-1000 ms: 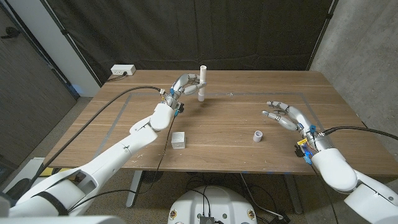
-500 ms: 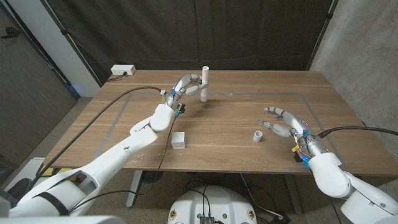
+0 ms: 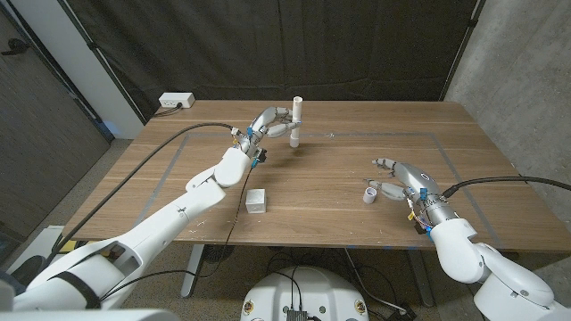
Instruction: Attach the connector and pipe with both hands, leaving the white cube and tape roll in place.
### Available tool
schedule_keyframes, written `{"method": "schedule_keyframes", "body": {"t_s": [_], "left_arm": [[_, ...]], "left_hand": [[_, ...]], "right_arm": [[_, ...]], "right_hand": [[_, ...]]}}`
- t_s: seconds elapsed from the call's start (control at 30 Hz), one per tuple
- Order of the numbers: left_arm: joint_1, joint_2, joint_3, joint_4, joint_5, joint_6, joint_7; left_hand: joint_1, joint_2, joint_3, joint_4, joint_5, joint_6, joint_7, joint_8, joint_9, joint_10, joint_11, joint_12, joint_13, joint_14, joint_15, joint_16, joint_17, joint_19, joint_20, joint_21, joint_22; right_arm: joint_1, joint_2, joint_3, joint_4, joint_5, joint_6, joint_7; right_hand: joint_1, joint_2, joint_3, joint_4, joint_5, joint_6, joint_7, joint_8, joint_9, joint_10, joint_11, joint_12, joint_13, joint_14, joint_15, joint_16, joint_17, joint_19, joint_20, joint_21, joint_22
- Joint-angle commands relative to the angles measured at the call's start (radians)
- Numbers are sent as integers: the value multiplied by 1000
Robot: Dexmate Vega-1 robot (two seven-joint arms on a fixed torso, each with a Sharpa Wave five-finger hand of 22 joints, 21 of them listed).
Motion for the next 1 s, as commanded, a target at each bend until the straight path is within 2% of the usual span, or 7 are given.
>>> {"method": "schedule_keyframes", "body": {"t_s": [0.03,0.13,0.33,0.7,0.9,1.0], "left_arm": [[-13,2,0,17,-5,-17,-27],[-15,1,1,20,-5,-20,-29],[-10,-3,-4,19,-8,-25,-23],[-1,-3,-6,21,-20,-28,-29],[2,-8,-4,27,-27,-35,-34],[6,-9,-3,28,-34,-34,-39]], "left_hand": [[53,53,39,23,3,47,20,2,1,13,-15,-4,6,5,-16,2,3,-6,-18,6,3],[53,52,39,23,2,47,20,1,1,14,-14,-5,6,2,-17,0,3,-7,-18,6,3],[52,51,40,24,2,48,19,1,1,17,-15,-6,6,2,-14,-1,2,-7,-18,6,3],[52,51,42,25,1,51,22,0,1,21,-12,-7,6,3,-18,-1,2,-8,-16,7,3],[49,49,41,27,0,55,20,0,1,20,-10,-10,6,3,-14,-2,1,-8,-16,8,3],[48,49,41,28,0,55,21,0,1,22,-9,-10,6,3,-14,-2,2,-8,-16,8,3]], "right_arm": [[54,-36,-67,2,-17,-73,13],[72,-54,-92,-4,-31,-101,27],[105,-76,-140,2,-43,-141,39],[128,-120,-187,2,-56,-218,41],[143,-139,-214,7,-54,-249,42],[166,-141,-242,10,-65,-281,51]], "right_hand": [[17,0,8,5,3,22,11,9,1,27,-2,11,2,35,-39,14,4,27,-94,9,1],[20,0,8,8,3,37,16,12,-1,43,0,16,1,51,-44,17,5,45,-96,13,1],[23,0,8,10,3,46,14,14,-2,48,-1,17,1,56,-43,17,6,45,-96,12,2],[32,4,12,11,4,65,15,18,-5,63,0,20,0,67,-44,18,7,50,-94,10,2],[39,-3,10,12,2,92,20,20,-10,96,3,28,-3,101,-42,23,7,85,-91,18,2],[41,-3,11,12,2,93,20,20,-11,97,2,28,-4,103,-44,23,7,87,-93,18,2]]}}
